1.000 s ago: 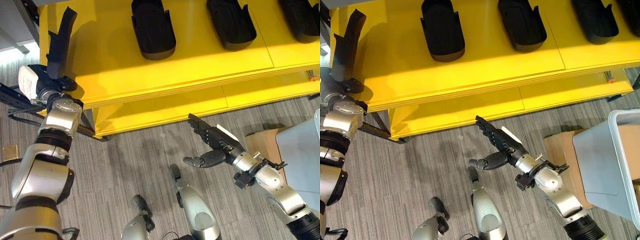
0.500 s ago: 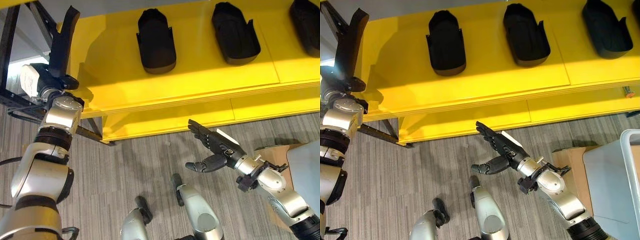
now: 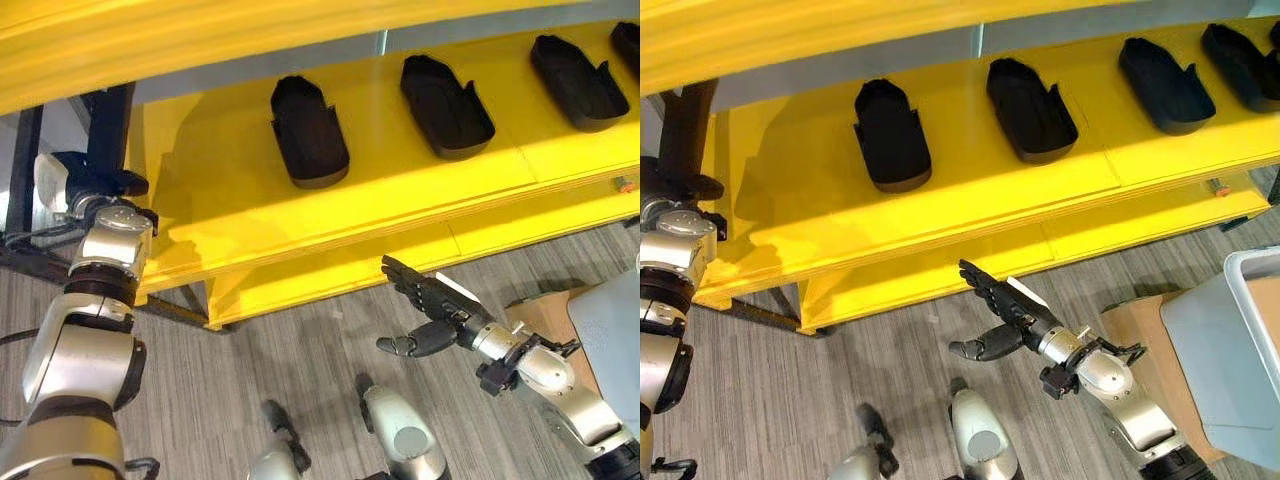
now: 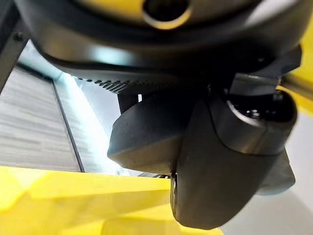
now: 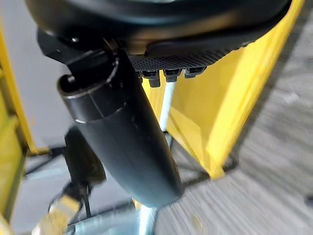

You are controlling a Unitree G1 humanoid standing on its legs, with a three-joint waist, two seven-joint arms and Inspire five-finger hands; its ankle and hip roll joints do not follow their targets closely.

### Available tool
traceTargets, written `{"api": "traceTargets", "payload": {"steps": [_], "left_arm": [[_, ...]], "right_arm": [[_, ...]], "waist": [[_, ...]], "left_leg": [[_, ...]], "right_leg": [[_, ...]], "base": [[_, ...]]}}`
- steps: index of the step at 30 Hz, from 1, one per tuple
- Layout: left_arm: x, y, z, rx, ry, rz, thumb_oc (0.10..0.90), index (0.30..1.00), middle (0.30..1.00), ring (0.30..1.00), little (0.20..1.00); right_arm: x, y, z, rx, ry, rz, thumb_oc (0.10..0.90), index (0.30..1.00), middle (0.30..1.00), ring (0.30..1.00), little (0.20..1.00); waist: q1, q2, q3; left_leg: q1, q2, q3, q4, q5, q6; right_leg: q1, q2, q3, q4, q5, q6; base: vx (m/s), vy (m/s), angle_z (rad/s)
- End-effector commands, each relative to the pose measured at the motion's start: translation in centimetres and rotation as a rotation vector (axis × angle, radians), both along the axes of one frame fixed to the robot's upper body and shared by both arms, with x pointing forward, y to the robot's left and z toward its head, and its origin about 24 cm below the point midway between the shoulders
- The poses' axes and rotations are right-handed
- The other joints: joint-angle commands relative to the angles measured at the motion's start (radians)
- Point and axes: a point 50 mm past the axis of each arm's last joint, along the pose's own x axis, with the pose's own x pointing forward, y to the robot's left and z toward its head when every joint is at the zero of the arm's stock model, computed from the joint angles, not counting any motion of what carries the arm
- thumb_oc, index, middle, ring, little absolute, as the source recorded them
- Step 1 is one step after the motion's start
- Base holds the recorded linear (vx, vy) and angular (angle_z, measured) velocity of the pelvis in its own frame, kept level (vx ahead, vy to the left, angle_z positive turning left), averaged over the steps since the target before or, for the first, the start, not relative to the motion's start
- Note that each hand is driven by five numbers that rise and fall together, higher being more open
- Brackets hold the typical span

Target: Move parts from the plastic box to the shelf.

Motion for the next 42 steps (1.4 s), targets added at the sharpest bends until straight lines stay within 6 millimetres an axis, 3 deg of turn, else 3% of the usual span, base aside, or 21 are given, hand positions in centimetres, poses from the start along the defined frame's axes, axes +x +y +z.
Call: {"api": "traceTargets", "payload": {"steps": [1, 5, 9, 13, 24, 42], "left_arm": [[-1.8, 2.7, 4.0, 0.102, -0.189, 0.095, 0.400, 0.300, 0.300, 0.300, 0.300], [-1.6, 2.4, 3.8, 0.097, -0.193, 0.106, 0.400, 0.300, 0.300, 0.300, 0.300], [-1.2, 1.9, 4.9, 0.104, -0.228, 0.108, 0.400, 0.300, 0.300, 0.300, 0.300], [-0.6, 0.8, 6.0, 0.126, -0.245, 0.092, 0.400, 0.300, 0.300, 0.300, 0.300], [0.7, -2.3, 9.3, 0.177, -0.299, 0.057, 0.400, 0.300, 0.300, 0.300, 0.300], [1.1, -4.0, 12.2, 0.269, -0.322, 0.078, 0.400, 0.300, 0.300, 0.300, 0.300]], "right_arm": [[0.5, 0.1, 3.2, 0.015, -0.158, 0.048, 0.900, 1.000, 1.000, 1.000, 1.000], [0.8, -0.1, 3.3, 0.009, -0.162, 0.039, 0.900, 1.000, 1.000, 1.000, 1.000], [1.4, 0.2, 4.3, 0.022, -0.196, 0.036, 0.900, 1.000, 1.000, 1.000, 1.000], [1.8, 0.8, 4.9, 0.047, -0.219, 0.035, 0.900, 1.000, 1.000, 1.000, 1.000], [3.0, 1.3, 6.2, 0.102, -0.263, -0.008, 0.900, 1.000, 1.000, 1.000, 1.000], [3.2, 1.8, 6.7, 0.128, -0.276, -0.033, 0.900, 1.000, 1.000, 1.000, 1.000]], "waist": [[-0.006, 0.033, -0.083], [-0.009, 0.033, -0.077], [0.002, 0.033, -0.061], [0.011, 0.014, -0.037], [0.019, -0.020, 0.002], [-0.002, -0.037, 0.029]], "left_leg": [[-0.046, 0.077, 0.011, 0.039, -0.024, -0.058], [-0.040, 0.043, 0.011, 0.042, -0.055, -0.047], [-0.069, 0.025, -0.005, 0.046, -0.066, -0.040], [-0.099, 0.013, -0.017, 0.061, -0.079, -0.032], [-0.163, 0.003, -0.031, 0.080, -0.088, -0.018], [-0.195, -0.006, -0.006, 0.106, -0.109, -0.004]], "right_leg": [[0.007, -0.019, -0.043, -0.059, -0.032, 0.034], [0.005, -0.037, -0.033, -0.070, -0.027, 0.046], [-0.031, -0.037, -0.022, -0.074, -0.013, 0.049], [-0.066, -0.042, -0.016, -0.064, -0.010, 0.055], [-0.135, -0.033, 0.006, -0.075, 0.023, 0.062], [-0.196, -0.032, 0.033, -0.073, 0.048, 0.065]], "base": [[0.05, 0.153, 0.10], [0.03, 0.119, -0.06], [-0.06, 0.067, -0.05], [-0.09, -0.010, 0.00], [-0.06, -0.040, 0.02], [0.00, -0.023, -0.03]]}}
